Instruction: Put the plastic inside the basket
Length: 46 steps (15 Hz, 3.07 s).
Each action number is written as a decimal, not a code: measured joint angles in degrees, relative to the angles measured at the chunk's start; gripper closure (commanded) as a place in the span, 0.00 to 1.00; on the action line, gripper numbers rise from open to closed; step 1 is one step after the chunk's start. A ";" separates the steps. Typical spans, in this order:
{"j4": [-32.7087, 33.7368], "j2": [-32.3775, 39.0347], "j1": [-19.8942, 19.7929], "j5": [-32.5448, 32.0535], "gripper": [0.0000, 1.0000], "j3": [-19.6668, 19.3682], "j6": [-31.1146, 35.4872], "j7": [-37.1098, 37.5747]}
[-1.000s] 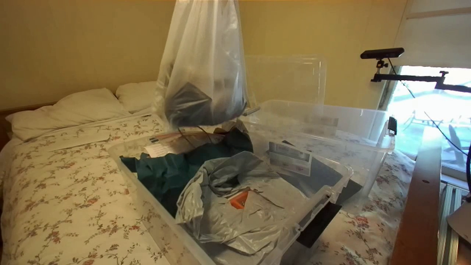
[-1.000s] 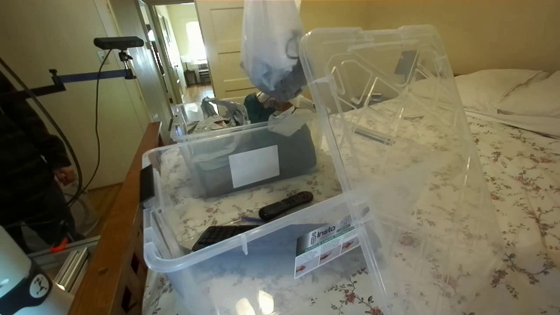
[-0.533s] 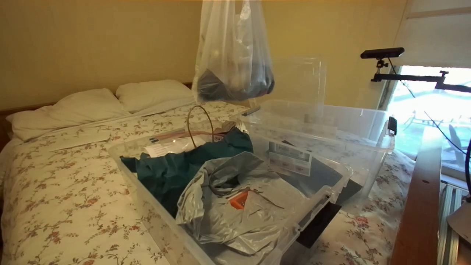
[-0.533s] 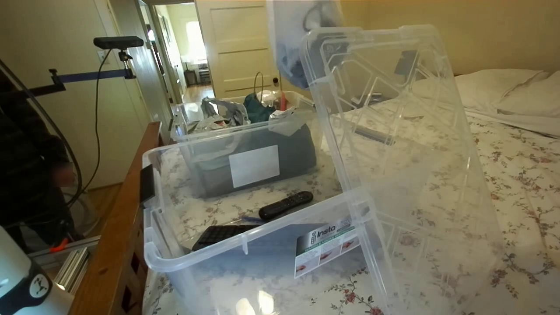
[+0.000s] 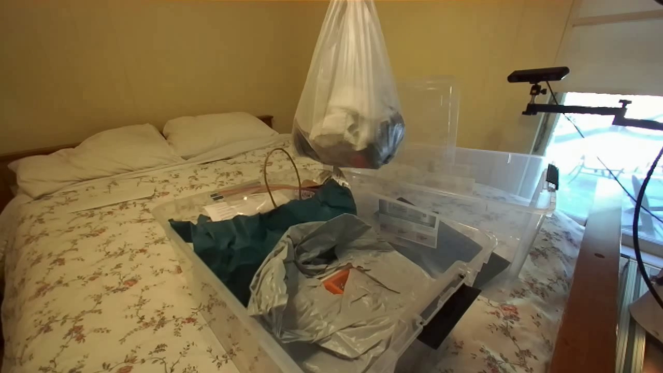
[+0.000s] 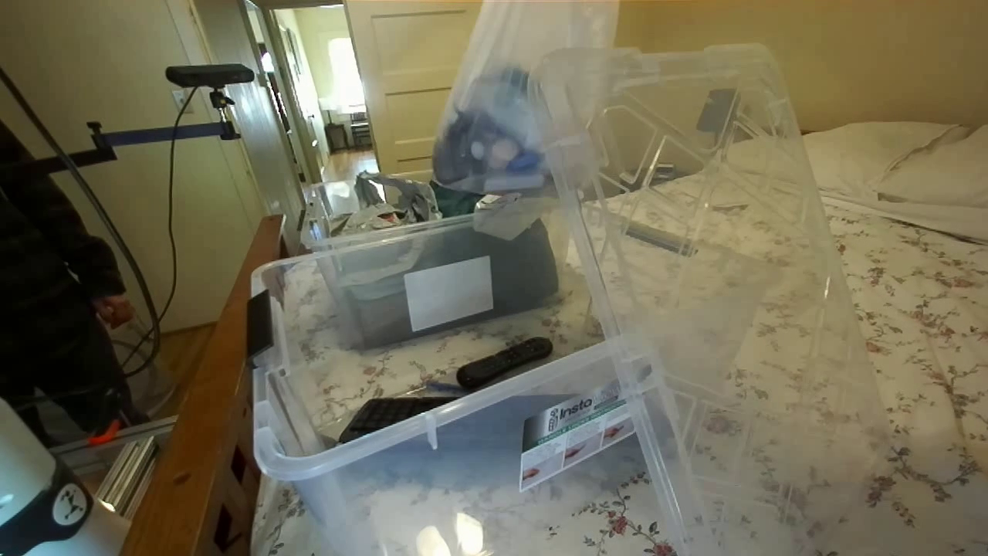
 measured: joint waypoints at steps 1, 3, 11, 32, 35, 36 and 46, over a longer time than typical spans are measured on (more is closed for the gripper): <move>-0.01 -0.20 -0.05 -0.69 1.00 -0.88 -0.29 0.47; -0.05 -0.80 -0.20 -1.72 1.00 -2.47 -0.89 0.55; -1.68 -1.89 -1.30 -1.89 1.00 -4.56 -2.28 0.08; -33.94 -7.28 -8.64 0.86 1.00 -1.39 -0.11 -18.38; -38.74 -8.43 -11.17 1.97 1.00 2.25 -1.02 -21.95; -39.95 -8.85 -11.82 2.73 1.00 3.13 -1.97 -23.07; -42.75 -3.26 -12.34 5.49 1.00 9.16 -10.15 -20.34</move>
